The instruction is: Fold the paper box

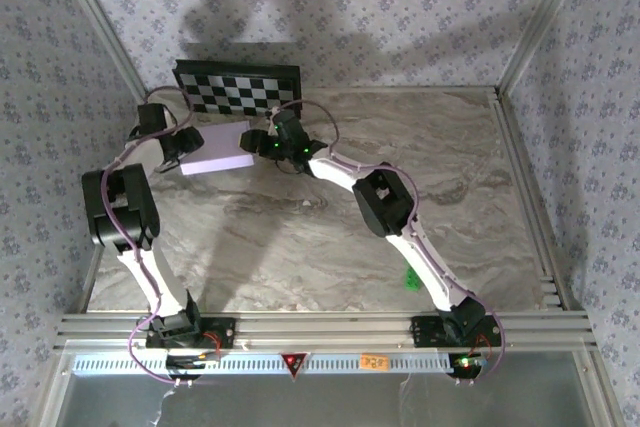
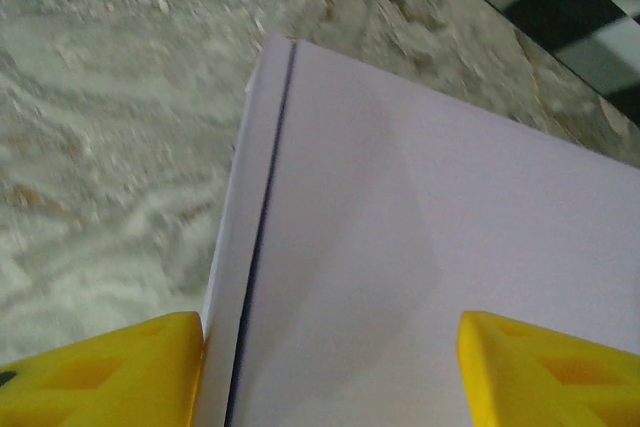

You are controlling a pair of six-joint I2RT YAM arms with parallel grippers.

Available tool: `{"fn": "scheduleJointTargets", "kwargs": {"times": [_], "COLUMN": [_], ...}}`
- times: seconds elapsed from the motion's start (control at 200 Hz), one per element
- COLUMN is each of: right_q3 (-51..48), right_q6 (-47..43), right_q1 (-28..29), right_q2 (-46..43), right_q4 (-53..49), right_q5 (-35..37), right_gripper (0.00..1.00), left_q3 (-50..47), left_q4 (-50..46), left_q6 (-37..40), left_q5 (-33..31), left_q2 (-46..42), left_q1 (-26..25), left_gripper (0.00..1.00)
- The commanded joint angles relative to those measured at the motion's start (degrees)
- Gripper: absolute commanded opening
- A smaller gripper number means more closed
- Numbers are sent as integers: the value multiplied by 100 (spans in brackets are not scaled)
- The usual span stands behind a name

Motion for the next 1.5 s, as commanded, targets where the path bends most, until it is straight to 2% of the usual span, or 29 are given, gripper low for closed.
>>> {"fn": "scheduleJointTargets", "kwargs": {"times": [0.0, 0.22, 0.295, 0.405, 0.61, 0.725, 0.78, 0.805, 0.955, 1.054, 1.139, 1.299, 1.414, 1.494], "right_q3": [357, 57, -187, -738, -2333, -3247, -3642, -3788, -4661, -5266, -5950, -7363, -8148, -8674], "right_q6": [274, 145, -116, -591, -1233, -1933, -2320, -2433, -3336, -4079, -4697, -5190, -5404, -5522], "right_q1": [308, 246, 168, 22, -365, -644, -777, -856, -1283, -1533, -1728, -2285, -2802, -3036], "right_q2": [287, 66, -230, -818, -2074, -2849, -3240, -3401, -4407, -5068, -5622, -6416, -6663, -6748], "right_q4": [872, 663, 428, 138, -298, -793, -1104, -1225, -1984, -2431, -2459, -1457, -554, 265], "right_q5": [-147, -88, -32, -119, -152, -183, -113, -90, 346, 1110, 1967, 3219, 3247, 3257], "right_gripper": [58, 61, 63, 66, 72, 88, 98, 99, 99, 99, 99, 99, 99, 99], "left_q3": [353, 517, 564, 748, 910, 655, 436, 303, -690, -1504, -2192, -3283, -3934, -4022], "left_q4": [179, 225, 66, -465, -994, -1079, -1040, -991, -530, -2, 513, 1857, 3144, 3414], "left_q6": [52, 73, 165, 296, 429, 606, 681, 693, 675, 807, 1096, 1648, 1951, 2097], "left_q5": [630, 824, 677, 224, 85, -145, -283, -338, -592, -935, -1494, -1730, -1629, -1584], "left_q2": [343, 467, 355, 118, -383, -734, -935, -1032, -1623, -2045, -2376, -2491, -2332, -2356], "left_q1": [25, 146, 165, 226, 237, 37, -101, -160, -453, -646, -911, -1177, -1252, -1252], "left_gripper": [67, 69, 71, 75, 84, 92, 100, 100, 100, 100, 100, 99, 100, 100]}}
